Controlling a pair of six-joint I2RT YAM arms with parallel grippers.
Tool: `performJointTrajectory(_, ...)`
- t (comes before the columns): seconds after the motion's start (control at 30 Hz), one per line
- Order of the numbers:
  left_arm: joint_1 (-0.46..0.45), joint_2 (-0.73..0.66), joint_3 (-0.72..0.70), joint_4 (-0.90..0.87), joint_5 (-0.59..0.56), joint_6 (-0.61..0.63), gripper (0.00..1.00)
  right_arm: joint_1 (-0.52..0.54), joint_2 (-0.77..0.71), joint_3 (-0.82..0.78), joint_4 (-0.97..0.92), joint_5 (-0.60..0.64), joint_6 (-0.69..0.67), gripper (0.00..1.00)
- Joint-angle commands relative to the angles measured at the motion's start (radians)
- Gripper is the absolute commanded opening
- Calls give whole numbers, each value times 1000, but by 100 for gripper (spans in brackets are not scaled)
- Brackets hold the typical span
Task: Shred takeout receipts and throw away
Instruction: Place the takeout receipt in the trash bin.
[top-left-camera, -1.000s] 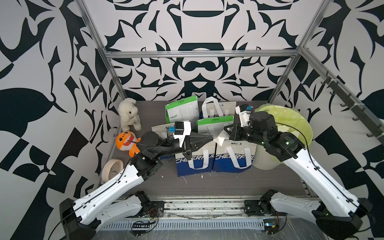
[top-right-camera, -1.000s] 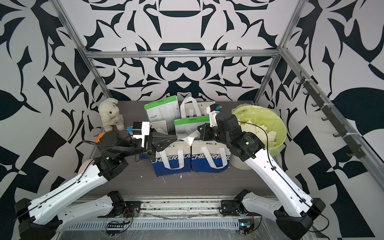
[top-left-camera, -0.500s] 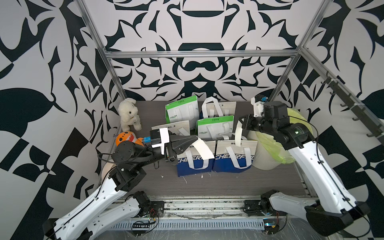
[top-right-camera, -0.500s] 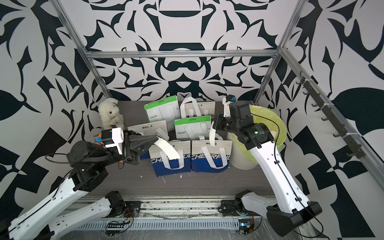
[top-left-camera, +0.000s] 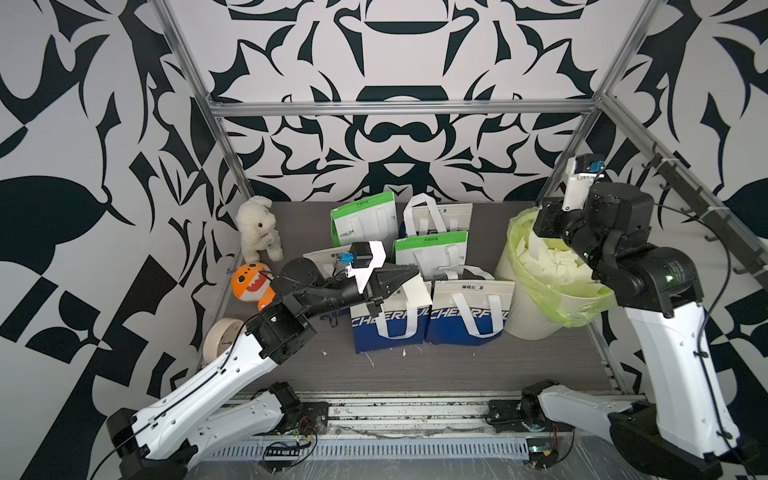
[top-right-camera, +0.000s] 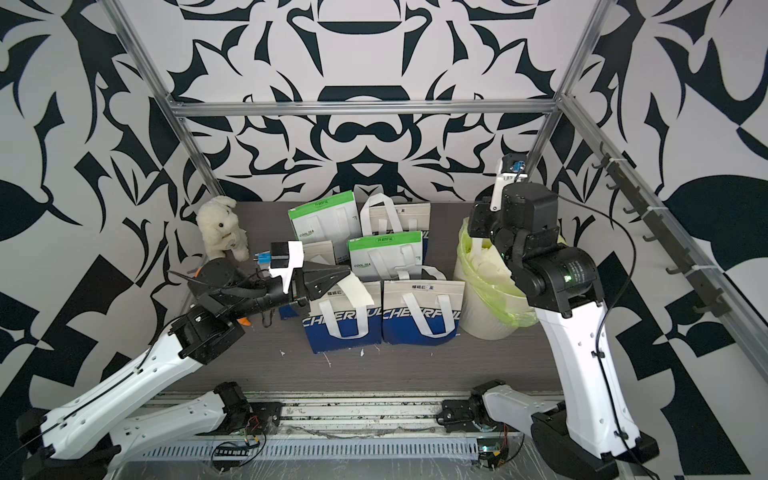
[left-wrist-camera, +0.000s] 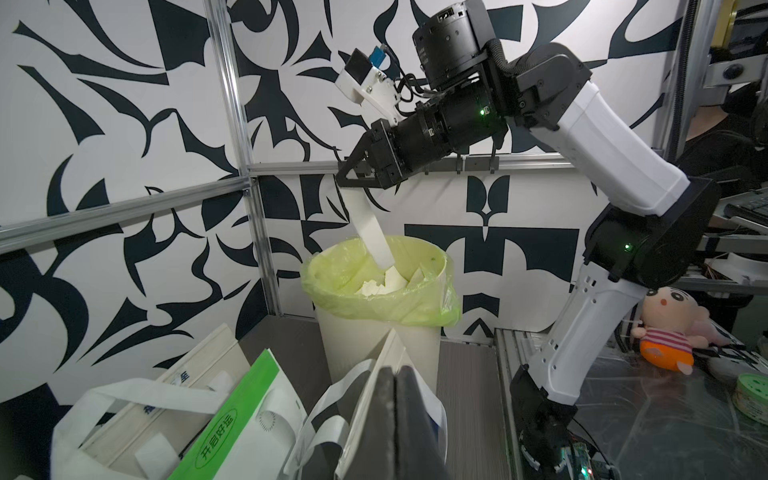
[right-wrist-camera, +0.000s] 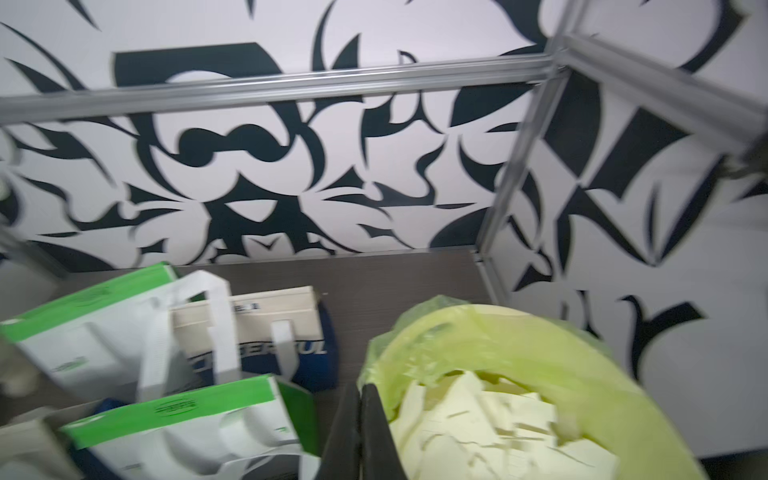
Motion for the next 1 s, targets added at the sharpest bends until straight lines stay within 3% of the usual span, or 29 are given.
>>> performJointTrajectory(0.0, -1, 13, 38, 8, -6, 8, 0, -44, 22, -66, -34, 194, -82, 0)
performJointTrajectory(0.07, -1, 28, 44, 6, -14, 8, 0, -74, 10, -128, -19, 188, -65, 0)
performJointTrajectory(0.1, -1, 36, 48, 6, -17, 8, 0, -91, 4, -158, -17, 172, -55, 10)
performJointTrajectory(0.13, -1, 43, 52, 6, -18, 8, 0, -109, 4, -180, -21, 146, -45, 32)
performJointTrajectory(0.17, -1, 49, 55, 6, -20, 8, 0, -124, 5, -193, -33, 111, -33, 46)
performJointTrajectory(0.27, -1, 67, 61, 14, -30, 5, 0, -173, 25, -197, -84, -21, 6, 71)
performJointTrajectory(0.3, -1, 71, 61, 20, -38, 3, 0, -182, 21, -203, -83, -57, 10, 93)
performJointTrajectory(0.33, -1, 77, 60, 29, -46, -2, 0, -188, 14, -207, -82, -91, 16, 100)
performJointTrajectory(0.43, -1, 94, 58, 76, -82, -33, 0, -196, -5, -198, -83, -178, 16, 100)
performJointTrajectory(0.53, -1, 121, 56, 160, -138, -124, 0, -196, -56, -203, -44, -371, -11, 95)
performJointTrajectory(0.7, -1, 167, 23, 385, -179, -299, 0, -196, -206, -337, 180, -880, 26, 85)
performJointTrajectory(0.83, -2, 201, -19, 614, -194, -442, 0, -195, -280, -506, 517, -1236, 220, 84)
performJointTrajectory(0.97, -21, 222, -21, 706, -216, -499, 0, -145, -297, -578, 664, -1287, 294, 84)
